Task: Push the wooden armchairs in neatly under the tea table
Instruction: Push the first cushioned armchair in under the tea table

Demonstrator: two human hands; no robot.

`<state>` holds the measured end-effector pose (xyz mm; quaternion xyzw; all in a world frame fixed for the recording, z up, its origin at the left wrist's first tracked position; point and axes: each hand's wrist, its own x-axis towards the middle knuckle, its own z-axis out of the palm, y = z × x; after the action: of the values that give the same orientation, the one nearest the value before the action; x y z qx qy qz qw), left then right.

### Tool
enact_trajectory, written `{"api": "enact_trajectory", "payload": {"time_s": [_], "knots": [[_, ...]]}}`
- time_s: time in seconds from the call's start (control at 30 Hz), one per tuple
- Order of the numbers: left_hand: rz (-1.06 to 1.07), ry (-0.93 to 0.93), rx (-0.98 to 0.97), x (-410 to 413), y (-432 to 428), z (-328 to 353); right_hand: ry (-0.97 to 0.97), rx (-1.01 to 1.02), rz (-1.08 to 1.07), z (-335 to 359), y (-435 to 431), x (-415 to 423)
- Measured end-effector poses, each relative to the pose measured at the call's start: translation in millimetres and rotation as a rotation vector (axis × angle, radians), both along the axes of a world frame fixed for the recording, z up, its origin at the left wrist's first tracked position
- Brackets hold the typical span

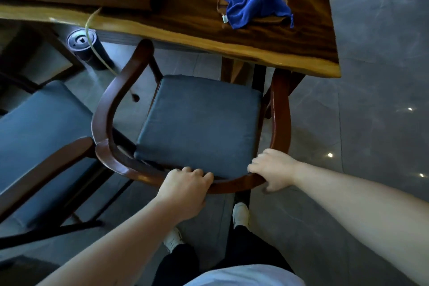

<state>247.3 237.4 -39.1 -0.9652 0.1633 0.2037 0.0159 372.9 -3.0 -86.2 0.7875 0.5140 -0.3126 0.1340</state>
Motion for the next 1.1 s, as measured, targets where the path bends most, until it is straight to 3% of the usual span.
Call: {"api": "enact_trajectory", "payload": {"time_s": [0.2, 0.57, 0.77, 1.1], "knots": [[0.067, 0.057, 0.073, 4.5, -16.3, 4.0, -0.068, -0.041, 0.186, -4.3, -6.5, 31.4], [0.128, 0.073, 0.068, 7.4, -28.6, 1.1, -0.043, -0.001, 0.078, -8.7, -22.8, 36.7], [0.054, -0.034, -0.043, -1.7, -13.6, -0.7, 0.025, 0.0, -0.035, 6.1, -9.4, 19.1], [0.025, -0.351, -0.086, -37.5, 110.1, 20.7, -0.064, 0.342, -0.162, 69.5, 107.3, -60.1]]}}
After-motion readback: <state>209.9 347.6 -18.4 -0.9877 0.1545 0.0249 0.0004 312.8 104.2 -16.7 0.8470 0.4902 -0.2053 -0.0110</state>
